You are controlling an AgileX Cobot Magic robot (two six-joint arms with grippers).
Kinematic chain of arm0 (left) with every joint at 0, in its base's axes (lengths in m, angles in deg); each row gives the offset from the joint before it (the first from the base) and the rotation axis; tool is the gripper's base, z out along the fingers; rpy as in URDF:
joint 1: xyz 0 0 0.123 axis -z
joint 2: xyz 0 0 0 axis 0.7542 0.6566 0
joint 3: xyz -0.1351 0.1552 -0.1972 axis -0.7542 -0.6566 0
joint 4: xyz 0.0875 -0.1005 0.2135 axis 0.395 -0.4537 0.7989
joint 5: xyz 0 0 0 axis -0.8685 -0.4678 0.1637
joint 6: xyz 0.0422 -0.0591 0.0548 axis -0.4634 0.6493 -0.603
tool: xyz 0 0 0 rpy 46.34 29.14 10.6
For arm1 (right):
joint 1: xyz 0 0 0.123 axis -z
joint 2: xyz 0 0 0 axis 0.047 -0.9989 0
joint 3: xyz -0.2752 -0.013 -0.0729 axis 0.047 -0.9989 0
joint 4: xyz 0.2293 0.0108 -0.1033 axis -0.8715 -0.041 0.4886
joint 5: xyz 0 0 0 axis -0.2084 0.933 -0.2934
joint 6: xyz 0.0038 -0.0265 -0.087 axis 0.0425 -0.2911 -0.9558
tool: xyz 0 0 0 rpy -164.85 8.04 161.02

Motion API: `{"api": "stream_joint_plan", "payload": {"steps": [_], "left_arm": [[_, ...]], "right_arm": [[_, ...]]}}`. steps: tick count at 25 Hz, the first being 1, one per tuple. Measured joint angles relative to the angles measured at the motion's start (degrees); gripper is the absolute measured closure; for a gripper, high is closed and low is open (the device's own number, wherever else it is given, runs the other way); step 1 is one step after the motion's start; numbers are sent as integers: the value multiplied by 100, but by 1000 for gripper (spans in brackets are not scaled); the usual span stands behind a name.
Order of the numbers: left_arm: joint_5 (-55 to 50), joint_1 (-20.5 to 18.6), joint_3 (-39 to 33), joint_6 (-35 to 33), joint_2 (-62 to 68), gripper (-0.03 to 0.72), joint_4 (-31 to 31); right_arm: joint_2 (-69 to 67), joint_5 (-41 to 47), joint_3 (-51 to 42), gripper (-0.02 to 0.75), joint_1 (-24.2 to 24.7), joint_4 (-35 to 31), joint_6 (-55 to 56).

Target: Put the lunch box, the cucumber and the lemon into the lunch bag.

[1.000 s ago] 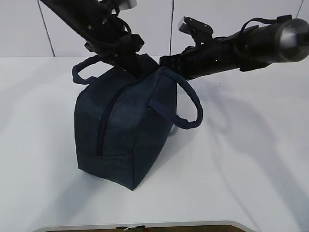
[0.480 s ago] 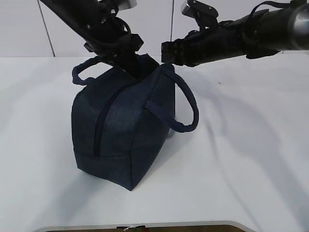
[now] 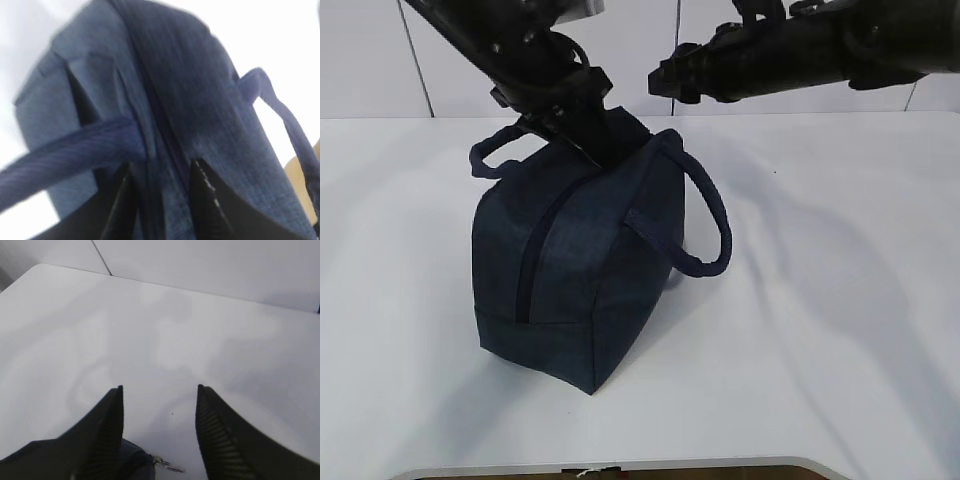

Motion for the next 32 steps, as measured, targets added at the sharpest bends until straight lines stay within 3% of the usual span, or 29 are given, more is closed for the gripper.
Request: {"api": "stream_joint_plan", "payload": {"steps": [7, 12, 20, 32], "left_arm": [[-109, 0, 515, 299, -85, 436, 559], [-135, 0, 595, 1028, -228, 435, 814], [-185, 0, 595, 1567, -739, 435, 1170], [-230, 0, -907, 1629, -2707, 443, 1787]], "right_arm": [[525, -157, 0, 349, 0, 0, -1012], [869, -360, 0, 349, 0, 0, -1646], [1293, -877, -140, 350, 0, 0, -1817], [1991, -2010, -432, 350, 0, 0, -1829]]}}
